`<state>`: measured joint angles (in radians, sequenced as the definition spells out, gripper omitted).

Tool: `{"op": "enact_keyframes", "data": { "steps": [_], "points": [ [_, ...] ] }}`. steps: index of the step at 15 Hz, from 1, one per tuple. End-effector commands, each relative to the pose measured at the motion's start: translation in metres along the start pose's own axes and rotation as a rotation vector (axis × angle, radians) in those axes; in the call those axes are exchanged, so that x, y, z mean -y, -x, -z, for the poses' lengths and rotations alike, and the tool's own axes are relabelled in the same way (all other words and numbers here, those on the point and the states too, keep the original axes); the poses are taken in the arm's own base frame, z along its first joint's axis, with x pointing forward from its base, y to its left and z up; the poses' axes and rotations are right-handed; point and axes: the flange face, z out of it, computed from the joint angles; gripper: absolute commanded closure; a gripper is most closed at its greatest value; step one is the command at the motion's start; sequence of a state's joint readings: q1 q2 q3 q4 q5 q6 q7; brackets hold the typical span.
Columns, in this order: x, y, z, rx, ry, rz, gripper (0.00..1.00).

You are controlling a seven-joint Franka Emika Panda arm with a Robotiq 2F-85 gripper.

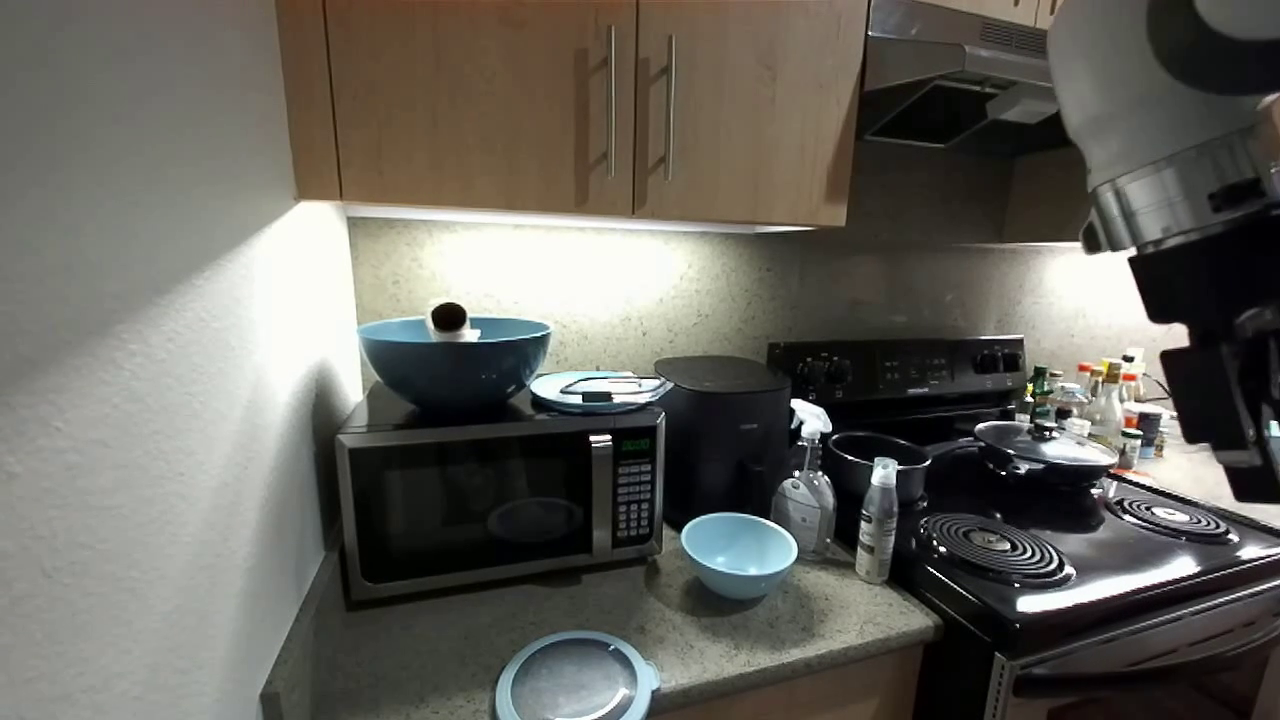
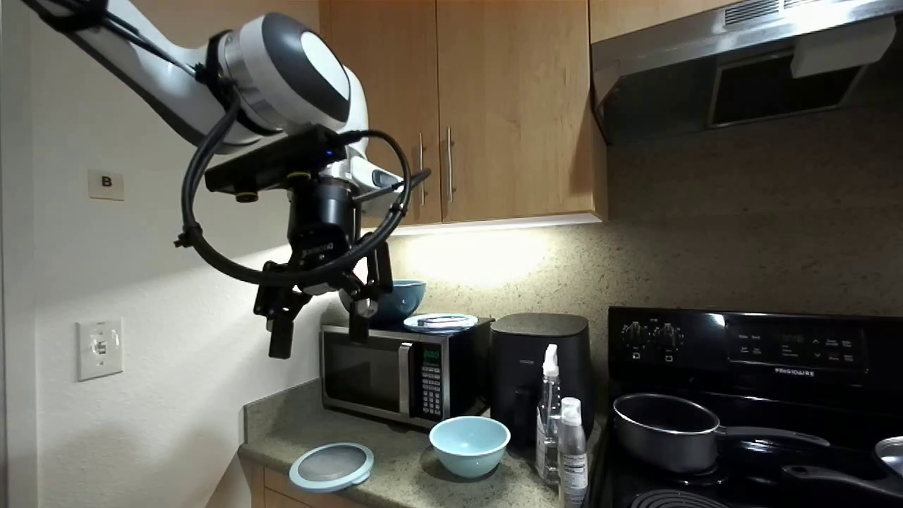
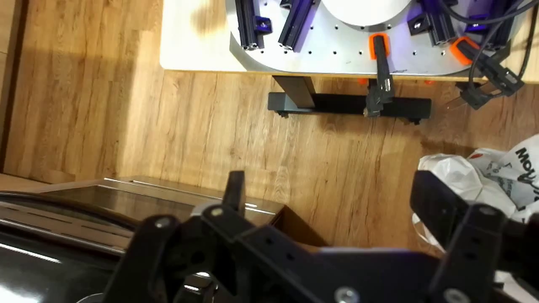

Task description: Put the lid on the blue bowl then remove it

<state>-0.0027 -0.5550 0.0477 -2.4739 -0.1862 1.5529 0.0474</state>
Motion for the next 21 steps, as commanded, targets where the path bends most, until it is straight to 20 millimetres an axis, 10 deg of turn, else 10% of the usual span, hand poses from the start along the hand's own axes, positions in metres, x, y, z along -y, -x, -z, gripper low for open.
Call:
{"op": "enact_keyframes", "data": {
  "steps": [1, 10, 21],
  "points": [
    [0.017, -0.031, -0.007, 0.055, 0.039, 0.149, 0.00],
    [0.016, -0.034, -0.005, 0.112, 0.030, 0.103, 0.00],
    [0.073, -0.164, -0.049, -0.109, -0.191, 0.338, 0.00]
  ]
}}
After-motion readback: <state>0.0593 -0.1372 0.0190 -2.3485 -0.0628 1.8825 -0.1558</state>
